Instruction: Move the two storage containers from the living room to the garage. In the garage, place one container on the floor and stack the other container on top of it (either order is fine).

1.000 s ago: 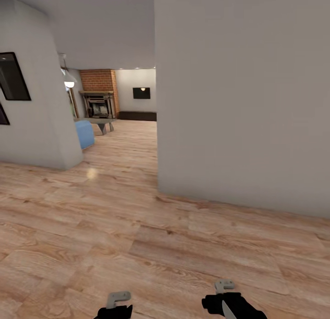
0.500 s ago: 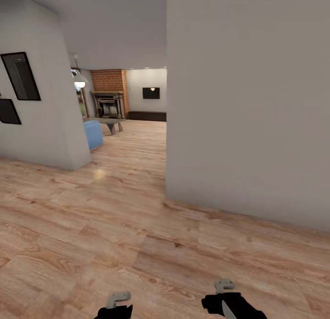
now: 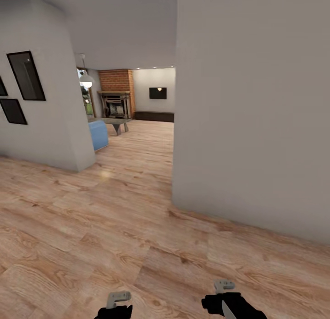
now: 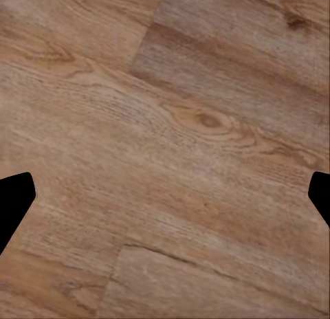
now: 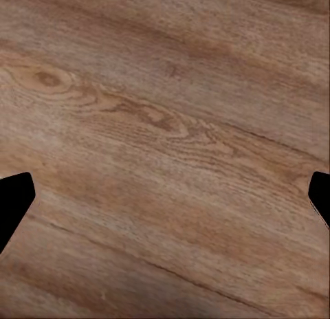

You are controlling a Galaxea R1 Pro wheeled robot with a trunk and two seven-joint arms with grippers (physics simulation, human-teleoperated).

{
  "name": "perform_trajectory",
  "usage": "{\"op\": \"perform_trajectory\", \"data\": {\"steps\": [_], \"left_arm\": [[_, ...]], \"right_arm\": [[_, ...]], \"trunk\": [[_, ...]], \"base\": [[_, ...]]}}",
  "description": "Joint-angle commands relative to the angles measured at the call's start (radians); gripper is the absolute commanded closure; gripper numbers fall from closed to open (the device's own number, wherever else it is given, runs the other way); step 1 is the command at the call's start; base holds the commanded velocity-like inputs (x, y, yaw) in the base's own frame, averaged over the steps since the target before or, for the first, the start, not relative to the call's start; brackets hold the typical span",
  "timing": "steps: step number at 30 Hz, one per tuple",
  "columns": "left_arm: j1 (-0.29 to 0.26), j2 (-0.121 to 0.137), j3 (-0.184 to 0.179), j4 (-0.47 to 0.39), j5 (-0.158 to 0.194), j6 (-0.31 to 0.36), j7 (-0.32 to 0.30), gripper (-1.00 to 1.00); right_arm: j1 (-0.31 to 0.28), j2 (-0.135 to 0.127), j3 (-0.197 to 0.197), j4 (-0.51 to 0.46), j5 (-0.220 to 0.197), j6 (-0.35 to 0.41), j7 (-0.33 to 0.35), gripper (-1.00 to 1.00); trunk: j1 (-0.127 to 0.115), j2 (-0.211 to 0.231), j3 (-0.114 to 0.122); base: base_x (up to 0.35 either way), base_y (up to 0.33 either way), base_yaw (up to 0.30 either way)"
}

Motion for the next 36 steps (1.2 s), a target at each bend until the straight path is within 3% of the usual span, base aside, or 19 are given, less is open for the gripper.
{"op": "perform_trajectory", "data": {"steps": [1, 9, 36], "left_arm": [[-0.001, 0.000, -0.008, 0.002, 0.010, -0.004, 0.000, -1.00], [-0.001, 0.001, -0.008, 0.002, 0.010, -0.004, 0.000, -1.00], [-0.001, 0.001, -0.007, 0.003, 0.010, -0.004, 0.000, -1.00]], "right_arm": [[0.000, 0.000, -0.003, -0.003, 0.003, 0.006, 0.003, -1.00], [0.000, 0.000, -0.003, -0.003, 0.003, 0.006, 0.003, -1.00], [0.000, -0.002, -0.004, -0.003, 0.003, 0.006, 0.003, -1.00]], "trunk": [[0.001, 0.000, -0.001], [0.001, 0.000, -0.001], [0.001, 0.000, -0.001]], "base": [[0.344, 0.000, 0.248], [0.344, 0.000, 0.223], [0.343, 0.025, 0.075]]}}
